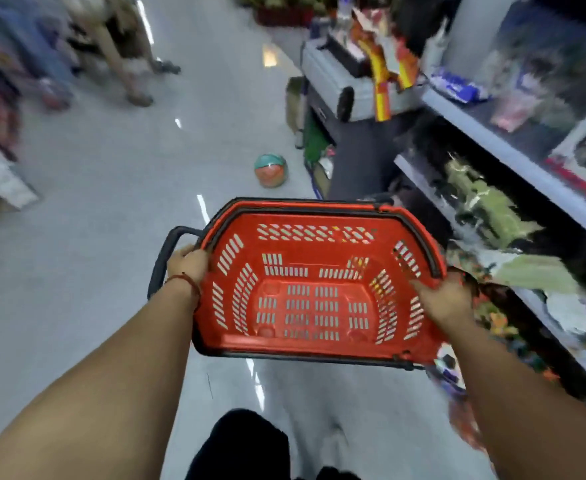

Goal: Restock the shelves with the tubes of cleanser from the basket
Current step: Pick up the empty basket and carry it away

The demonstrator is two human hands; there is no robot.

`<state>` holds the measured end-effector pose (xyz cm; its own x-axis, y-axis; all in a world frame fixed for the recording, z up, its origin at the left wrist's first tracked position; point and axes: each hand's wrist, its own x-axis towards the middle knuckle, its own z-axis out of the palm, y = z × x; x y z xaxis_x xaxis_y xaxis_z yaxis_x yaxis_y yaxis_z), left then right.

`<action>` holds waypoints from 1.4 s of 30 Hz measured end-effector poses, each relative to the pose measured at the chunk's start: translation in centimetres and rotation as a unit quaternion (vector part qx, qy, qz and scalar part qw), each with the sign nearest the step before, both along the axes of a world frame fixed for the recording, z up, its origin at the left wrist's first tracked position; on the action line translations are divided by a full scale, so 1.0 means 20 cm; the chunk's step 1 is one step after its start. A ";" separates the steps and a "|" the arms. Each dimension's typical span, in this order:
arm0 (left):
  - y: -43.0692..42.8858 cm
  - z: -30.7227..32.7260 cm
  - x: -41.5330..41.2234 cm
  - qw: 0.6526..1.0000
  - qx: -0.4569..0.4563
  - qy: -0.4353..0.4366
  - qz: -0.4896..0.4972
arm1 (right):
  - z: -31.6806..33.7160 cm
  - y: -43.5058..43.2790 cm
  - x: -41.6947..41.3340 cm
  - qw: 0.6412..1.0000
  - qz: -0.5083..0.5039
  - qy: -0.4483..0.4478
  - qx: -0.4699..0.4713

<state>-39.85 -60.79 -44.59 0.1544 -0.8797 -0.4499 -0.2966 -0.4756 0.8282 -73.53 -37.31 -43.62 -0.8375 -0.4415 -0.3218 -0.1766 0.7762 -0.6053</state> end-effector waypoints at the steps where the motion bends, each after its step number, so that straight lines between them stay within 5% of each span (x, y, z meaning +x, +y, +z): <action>1: -0.07 0.00 0.07 1.000 -0.008 -0.001 0.025 | 0.01 -0.18 0.00 1.000 0.028 0.008 0.005; 5: -0.37 -0.02 0.40 0.994 0.014 0.017 0.110 | 0.04 -0.83 0.13 0.995 0.094 0.022 0.004; 11: -1.10 -0.14 0.80 0.955 0.015 0.158 0.251 | 0.03 -1.85 0.45 0.989 0.146 0.011 -0.018; 20: -2.65 -0.59 1.65 0.948 0.089 0.225 0.206 | 0.13 -3.30 0.94 0.982 0.189 0.001 0.000; 38: -5.09 0.17 1.86 0.914 0.028 0.204 0.348 | 0.26 -6.45 1.57 0.947 0.310 -0.087 -0.013; 42: -5.66 0.03 2.14 0.904 0.024 0.192 0.382 | 0.18 -7.13 1.82 0.939 0.338 -0.072 -0.004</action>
